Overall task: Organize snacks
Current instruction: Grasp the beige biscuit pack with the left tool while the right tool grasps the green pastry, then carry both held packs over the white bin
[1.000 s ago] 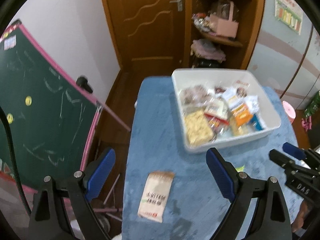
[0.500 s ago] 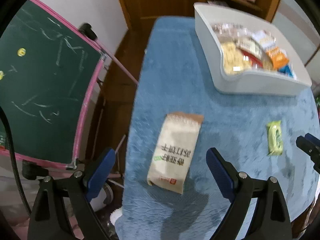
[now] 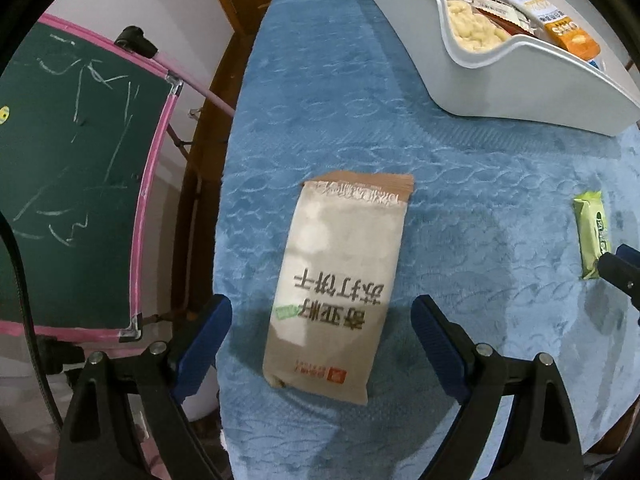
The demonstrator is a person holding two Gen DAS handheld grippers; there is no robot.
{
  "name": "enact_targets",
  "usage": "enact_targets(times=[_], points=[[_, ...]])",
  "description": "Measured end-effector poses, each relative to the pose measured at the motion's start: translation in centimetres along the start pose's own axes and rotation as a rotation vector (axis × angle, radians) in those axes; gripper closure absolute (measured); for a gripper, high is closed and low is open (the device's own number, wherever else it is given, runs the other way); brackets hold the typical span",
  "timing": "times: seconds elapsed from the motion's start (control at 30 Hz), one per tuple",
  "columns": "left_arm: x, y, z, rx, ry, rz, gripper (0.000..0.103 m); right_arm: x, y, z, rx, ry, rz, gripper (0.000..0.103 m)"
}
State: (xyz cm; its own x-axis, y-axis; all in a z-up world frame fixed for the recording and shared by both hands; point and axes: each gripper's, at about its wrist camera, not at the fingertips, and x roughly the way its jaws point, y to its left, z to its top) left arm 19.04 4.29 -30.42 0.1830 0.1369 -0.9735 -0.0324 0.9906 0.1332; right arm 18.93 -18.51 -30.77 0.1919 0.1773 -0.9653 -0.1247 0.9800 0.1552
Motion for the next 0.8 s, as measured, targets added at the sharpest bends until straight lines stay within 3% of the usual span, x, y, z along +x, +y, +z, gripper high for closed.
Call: enact_targets(times=[0.3,0.47,0.57,0.8], points=[[1.3,0.6,0.7,-0.043,0.051,-0.056,0.025,1.5,0.9,0.3,-0.019,0.016,-0.016,0.047],[1.5,1.2,0.6,-0.079,0.056,-0.124,0.041,2.0,2.0,0.3,-0.061,0.005,-0.042,0.049],[1.4,1.0,0.5,-0.07,0.05,-0.119,0.044,2.0,2.5,0.3,-0.067,-0.007,-0.038,0.063],[-0.2,0.8,-0.1,-0.079,0.028,-0.123,0.044,0.9,2.7,-0.2,-0.072,-0.011,-0.015,0.064]])
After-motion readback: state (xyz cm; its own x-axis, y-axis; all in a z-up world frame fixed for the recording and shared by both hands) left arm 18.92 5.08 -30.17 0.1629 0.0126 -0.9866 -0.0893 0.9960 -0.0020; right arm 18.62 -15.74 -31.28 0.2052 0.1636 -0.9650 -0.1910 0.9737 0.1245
